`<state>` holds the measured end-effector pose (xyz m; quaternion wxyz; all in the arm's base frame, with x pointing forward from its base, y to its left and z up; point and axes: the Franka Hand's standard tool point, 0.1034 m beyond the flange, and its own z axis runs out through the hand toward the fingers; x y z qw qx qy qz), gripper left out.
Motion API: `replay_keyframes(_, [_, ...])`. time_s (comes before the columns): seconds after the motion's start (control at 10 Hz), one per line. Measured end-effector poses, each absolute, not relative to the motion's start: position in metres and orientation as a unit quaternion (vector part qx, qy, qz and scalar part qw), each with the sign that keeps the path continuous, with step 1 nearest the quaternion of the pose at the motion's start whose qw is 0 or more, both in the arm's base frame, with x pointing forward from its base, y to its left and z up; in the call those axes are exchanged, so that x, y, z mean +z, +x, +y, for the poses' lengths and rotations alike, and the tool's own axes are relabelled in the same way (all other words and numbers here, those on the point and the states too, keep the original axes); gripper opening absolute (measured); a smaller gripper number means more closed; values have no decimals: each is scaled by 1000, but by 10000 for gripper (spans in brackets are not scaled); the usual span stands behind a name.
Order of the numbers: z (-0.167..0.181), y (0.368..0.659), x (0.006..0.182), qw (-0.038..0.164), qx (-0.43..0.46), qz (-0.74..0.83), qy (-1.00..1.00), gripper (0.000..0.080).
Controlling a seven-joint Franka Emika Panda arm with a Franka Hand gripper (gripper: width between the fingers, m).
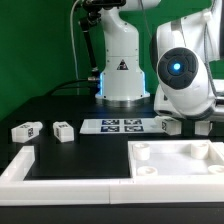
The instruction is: Assemble square table
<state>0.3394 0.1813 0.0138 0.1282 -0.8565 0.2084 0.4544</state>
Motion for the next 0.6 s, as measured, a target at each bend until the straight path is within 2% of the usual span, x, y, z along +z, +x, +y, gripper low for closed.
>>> replay_keyframes(0.3, [178,341,19,127,459,197,-857,284])
replay_keyframes(0.4, [169,356,37,128,453,177,-864,284])
replay_keyframes(0.6, [153,385,89,145,447,161,-868,284])
